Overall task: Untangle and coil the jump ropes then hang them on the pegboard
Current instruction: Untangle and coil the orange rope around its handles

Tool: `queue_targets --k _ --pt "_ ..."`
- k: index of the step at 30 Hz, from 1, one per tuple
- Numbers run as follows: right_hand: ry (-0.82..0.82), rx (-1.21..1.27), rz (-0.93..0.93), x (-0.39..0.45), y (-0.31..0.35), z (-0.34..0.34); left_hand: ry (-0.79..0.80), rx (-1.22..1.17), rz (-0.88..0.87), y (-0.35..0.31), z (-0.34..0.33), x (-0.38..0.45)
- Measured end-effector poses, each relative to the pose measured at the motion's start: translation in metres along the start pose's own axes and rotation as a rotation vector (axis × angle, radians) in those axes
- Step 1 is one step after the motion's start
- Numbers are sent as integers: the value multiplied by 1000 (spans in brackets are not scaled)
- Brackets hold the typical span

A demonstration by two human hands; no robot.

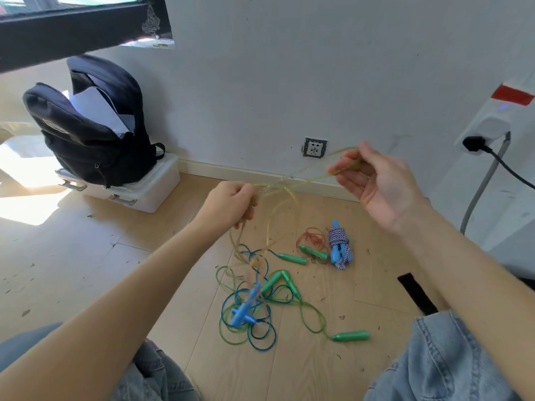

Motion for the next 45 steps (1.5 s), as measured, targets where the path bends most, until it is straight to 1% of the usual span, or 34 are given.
queue_targets --k 1,2,3,5,6,7,8,9,10,12,14,17,18,19,20,23,24,25,26,29,31,33,34,36,37,38,39,40,41,42,43,44,45 --pt "70 -18 -56 -1 -3 0 -17 36 -3 0 1 0" --pt "198 -133 -136 -5 -10 -3 -28 47 -9 0 1 0" --pt "373 -337 -223 -11 -19 -6 -18 28 -2 -1 1 -2" --pt "724 -794 -367 -26 -32 -10 61 -45 23 -3 -1 -5" --pt "848 -931 -408 -31 -36 -10 115 -62 36 -4 -3 -6" --pt "924 -994 -441 -34 -38 -10 164 -65 51 -4 -5 -8" --pt "954 -1015 -461 -36 -38 -11 200 -73 66 -5 -7 -10" --pt "946 -1016 -463 -37 -38 -14 230 -96 81 -5 -8 -12" --pt "906 -1001 -438 -37 -40 -16 262 -124 93 -7 -10 -14" --pt "787 -960 -325 -35 -46 -22 338 -167 93 -10 -15 -17" --pt "657 -1000 -184 -31 -49 -26 397 -219 91 -13 -20 -21" --pt "456 -1183 77 -18 -40 -20 399 -277 101 -14 -21 -20" --pt "420 -1223 161 -16 -35 -19 388 -283 106 -14 -19 -19" --pt "425 -1238 218 -15 -31 -19 381 -284 109 -14 -19 -18" --pt "465 -1240 240 -16 -31 -19 383 -287 112 -13 -18 -18" --pt "631 -1180 195 -24 -40 -26 425 -299 107 -13 -23 -20" --pt "632 -1160 200 -24 -41 -27 429 -296 108 -13 -24 -21" --pt "592 -1130 220 -23 -40 -27 421 -277 110 -12 -24 -20" --pt "513 -1095 251 -20 -36 -26 404 -236 111 -10 -23 -20" --pt "232 -992 286 -11 -19 -11 366 -28 101 -3 -22 -18" --pt "140 -1019 284 -8 -16 -3 335 102 123 4 -20 -14" --pt "77 -1077 317 -6 -16 4 247 239 153 12 -13 -7" --pt "12 -1056 338 -5 -14 8 195 296 172 16 -9 -4" --pt "-136 -969 361 -1 -7 16 108 330 197 21 2 2" --pt "-169 -966 331 1 -6 19 82 308 200 22 7 4" --pt "-131 -1039 249 1 -9 20 81 265 201 21 9 5" --pt "-34 -1194 121 0 -15 18 103 216 195 19 8 4" --pt "106 -1370 2 -5 -24 15 139 173 175 15 5 2" --pt "259 -1499 -60 -10 -36 10 187 142 143 10 0 -1" --pt "393 -1522 -64 -16 -45 2 245 119 111 5 -5 -4" --pt "514 -1431 -41 -22 -51 -9 311 102 83 1 -12 -8" --pt "612 -1255 -45 -27 -55 -19 378 86 62 -2 -17 -13" --pt "658 -1076 -71 -29 -57 -24 432 70 50 -4 -21 -16"
Point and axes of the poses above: each hand's wrist, its own x-axis towards the middle knuckle, its own z-axis out of the back of the hand, y = z × x, the point moved 3 cm from there along x, towards the middle knuckle, and after that the axes turned 7 degrees about z, right-handed, at the moved point
